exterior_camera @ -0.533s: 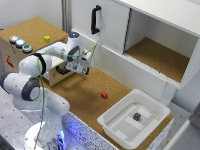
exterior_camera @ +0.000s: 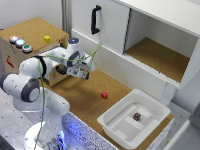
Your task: Grasp the drawer handle and close it
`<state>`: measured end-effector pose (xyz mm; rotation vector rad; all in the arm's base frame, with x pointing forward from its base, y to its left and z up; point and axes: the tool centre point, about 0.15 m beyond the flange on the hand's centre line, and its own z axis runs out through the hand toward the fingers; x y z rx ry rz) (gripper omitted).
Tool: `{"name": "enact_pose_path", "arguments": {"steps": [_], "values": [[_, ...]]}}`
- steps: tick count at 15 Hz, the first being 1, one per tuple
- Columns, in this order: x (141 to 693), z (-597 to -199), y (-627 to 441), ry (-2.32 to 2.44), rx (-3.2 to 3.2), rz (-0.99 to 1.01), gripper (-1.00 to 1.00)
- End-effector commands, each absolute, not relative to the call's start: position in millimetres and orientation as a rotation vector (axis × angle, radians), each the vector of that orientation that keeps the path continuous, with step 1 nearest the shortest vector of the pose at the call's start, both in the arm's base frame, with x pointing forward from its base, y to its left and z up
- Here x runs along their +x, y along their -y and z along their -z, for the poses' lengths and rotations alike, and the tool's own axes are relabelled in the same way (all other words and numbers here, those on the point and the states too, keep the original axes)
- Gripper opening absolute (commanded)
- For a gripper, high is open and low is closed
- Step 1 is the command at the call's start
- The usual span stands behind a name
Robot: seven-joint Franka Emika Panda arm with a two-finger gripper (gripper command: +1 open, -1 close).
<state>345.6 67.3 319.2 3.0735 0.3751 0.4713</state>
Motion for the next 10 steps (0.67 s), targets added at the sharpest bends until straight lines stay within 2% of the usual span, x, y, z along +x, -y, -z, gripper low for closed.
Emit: {"name": "enact_pose_path", "arguments": {"steps": [1,10], "values": [[354.4,-317.6,-85.7,-0.268,3.112,-0.356,-1.00],[360.0,-327.7,-118.7,-0.228,3.085,-0.122,-1.00]]}}
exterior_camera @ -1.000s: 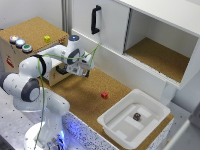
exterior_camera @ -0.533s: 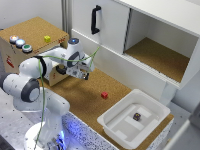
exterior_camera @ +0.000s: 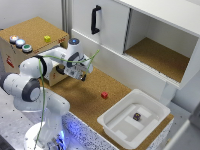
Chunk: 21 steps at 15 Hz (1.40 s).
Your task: Grasp the drawer handle and close it
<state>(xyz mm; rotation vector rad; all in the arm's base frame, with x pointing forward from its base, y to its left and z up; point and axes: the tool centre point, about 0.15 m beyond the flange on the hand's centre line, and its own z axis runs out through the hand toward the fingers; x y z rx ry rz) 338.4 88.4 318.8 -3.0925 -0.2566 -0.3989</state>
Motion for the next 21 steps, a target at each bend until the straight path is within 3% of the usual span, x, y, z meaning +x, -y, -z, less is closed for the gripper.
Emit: {"name": "enact_pose_path", "arguments": {"steps": [1,21], "values": [[360.1,-327.5,-123.4,0.235,-3.180,0.118,-1.00],[363.1,-322.1,-270.1,0.398,-3.060,0.227,-1.00]]}}
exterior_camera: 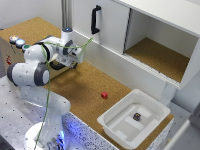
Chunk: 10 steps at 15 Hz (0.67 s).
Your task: Grasp the drawer handle and close it
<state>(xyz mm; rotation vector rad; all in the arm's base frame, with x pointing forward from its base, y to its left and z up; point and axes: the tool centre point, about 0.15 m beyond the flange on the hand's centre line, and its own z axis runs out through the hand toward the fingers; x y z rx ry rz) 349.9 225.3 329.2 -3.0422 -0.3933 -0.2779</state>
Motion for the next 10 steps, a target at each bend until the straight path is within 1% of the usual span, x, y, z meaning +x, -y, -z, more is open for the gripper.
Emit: {"name": "enact_pose_path", "arguments": {"steps": [1,6,10], "values": [[362.3,-319.7,-278.6,0.408,-3.052,0.229,-1.00],[359.6,-318.4,-312.9,0.458,-3.006,0.262,-1.00],[358.5,-326.4,-345.5,0.579,-2.992,0.286,-1.00]]}}
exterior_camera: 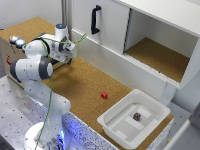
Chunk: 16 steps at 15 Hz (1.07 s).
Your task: Grasp the drawer handle and close it
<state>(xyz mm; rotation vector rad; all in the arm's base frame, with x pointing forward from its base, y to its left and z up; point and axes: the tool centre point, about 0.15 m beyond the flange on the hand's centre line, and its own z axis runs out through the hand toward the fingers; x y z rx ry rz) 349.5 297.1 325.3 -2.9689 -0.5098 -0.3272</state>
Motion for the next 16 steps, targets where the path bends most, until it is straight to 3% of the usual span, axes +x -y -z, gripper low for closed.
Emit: {"name": "enact_pose_path", "arguments": {"steps": [1,5,6,11,16], "values": [[357.8,-329.7,-347.7,0.593,-2.997,0.297,-1.00],[349.3,-355.8,-322.0,0.542,-3.034,0.292,-1.00],[346.1,-366.0,-318.2,0.540,-3.061,0.305,1.00],[338.2,-415.2,-305.4,0.532,-3.127,0.413,1.00],[337.6,-422.8,-287.8,0.486,-3.119,0.401,1.00]]}}
